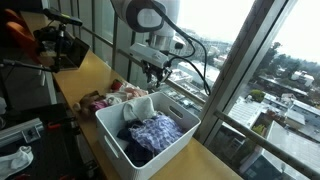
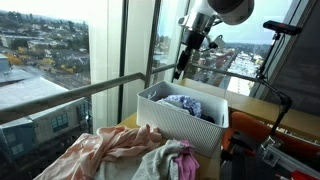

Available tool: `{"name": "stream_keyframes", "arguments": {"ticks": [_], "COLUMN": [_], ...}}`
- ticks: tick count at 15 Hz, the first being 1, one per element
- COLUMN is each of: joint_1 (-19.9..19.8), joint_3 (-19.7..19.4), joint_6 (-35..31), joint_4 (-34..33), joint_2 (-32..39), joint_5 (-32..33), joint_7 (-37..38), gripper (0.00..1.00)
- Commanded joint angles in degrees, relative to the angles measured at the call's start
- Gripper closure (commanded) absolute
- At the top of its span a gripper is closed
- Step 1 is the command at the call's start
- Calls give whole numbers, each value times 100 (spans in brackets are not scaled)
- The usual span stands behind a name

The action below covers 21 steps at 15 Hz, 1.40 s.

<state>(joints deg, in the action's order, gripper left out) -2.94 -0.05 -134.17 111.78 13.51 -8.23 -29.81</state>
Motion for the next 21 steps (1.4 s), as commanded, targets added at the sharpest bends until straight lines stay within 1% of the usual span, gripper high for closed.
{"name": "stream_keyframes", "arguments": {"ticks": [1,2,3,4,7,11,14,21], "joint_1": [5,79,158,241,511,793,840,759], "joint_3": [275,357,450,554,845,1142,1240,1296], "joint_6": [-66,-96,-124,-150,-233,-417,-397,-358], "joint_4": [132,150,148,133,139,114,28,-126], "joint_2": [-240,-246,-215,-142,164,776,1169,1779], "joint_5": [-126,-98,-79,-76,-55,37,117,169], "joint_7": [-79,-36,9,36,119,198,178,110], "gripper": [19,12,4,1,0,0,0,0]}}
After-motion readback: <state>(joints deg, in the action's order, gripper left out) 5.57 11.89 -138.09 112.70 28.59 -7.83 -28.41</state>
